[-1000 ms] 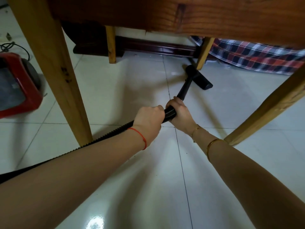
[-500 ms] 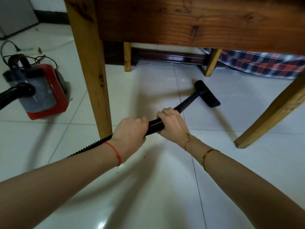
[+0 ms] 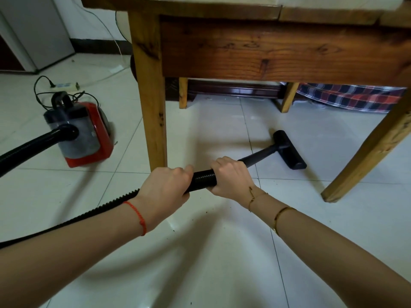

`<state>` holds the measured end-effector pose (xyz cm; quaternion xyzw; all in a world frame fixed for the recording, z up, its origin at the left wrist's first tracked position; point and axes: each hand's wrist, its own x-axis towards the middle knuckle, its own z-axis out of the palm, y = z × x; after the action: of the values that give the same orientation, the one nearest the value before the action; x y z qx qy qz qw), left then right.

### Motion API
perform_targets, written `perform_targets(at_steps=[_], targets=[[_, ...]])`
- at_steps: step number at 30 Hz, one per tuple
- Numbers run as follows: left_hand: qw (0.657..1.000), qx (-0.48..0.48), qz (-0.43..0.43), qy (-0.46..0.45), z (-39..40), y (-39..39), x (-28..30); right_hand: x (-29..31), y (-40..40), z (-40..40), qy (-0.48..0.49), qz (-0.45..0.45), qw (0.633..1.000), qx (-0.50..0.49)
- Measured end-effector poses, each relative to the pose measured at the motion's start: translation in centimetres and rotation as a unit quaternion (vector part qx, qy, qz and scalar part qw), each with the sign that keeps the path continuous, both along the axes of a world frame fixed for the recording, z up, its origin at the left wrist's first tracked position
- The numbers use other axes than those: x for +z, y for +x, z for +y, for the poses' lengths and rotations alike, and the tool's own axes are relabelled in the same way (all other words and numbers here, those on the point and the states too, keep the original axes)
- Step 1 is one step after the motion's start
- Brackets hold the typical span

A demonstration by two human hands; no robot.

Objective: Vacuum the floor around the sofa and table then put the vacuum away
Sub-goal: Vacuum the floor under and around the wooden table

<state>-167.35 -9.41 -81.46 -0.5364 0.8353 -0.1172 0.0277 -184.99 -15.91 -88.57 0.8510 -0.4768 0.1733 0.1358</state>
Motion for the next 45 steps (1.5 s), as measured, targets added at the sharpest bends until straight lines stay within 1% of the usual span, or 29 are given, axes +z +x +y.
perform_targets(at_steps=[4, 9, 15, 20, 24, 29, 39, 45], targets=[[1.0, -0.013, 0.012, -0.002, 0.0, -1.1, -0.1, -0.2, -1.3, 0.4, 0.005, -0.001, 1.0, -0.019], [0.999, -0.033, 0.004, 0.012, -1.4, -4.2, -0.8, -0.8, -4.4, 0.4, 0.008, -0.017, 0.998, -0.064], [0.998, -0.05, -0.02, 0.014, -3.7, -9.1, -1.9, -2.4, -8.3, -0.5, 0.041, -0.071, 0.986, -0.148], [0.998, -0.057, -0.009, 0.025, -5.5, -12.4, -3.6, -3.9, -11.2, -1.4, 0.076, -0.12, 0.974, -0.176], [0.999, -0.04, -0.001, 0.033, -6.8, -13.3, -4.7, -5.3, -11.9, -3.4, 0.104, -0.133, 0.972, -0.163], [0.999, -0.007, 0.0, 0.031, -8.4, -12.2, -5.3, -5.8, -10.3, -5.8, 0.111, -0.141, 0.974, -0.139], [0.998, 0.063, -0.009, 0.022, -9.0, -6.1, -4.6, -5.3, -3.2, -8.7, 0.109, -0.148, 0.982, -0.051], [0.995, 0.099, -0.004, 0.008, -7.8, -2.6, -3.8, -4.3, 0.9, -9.6, 0.138, -0.159, 0.977, 0.023]])
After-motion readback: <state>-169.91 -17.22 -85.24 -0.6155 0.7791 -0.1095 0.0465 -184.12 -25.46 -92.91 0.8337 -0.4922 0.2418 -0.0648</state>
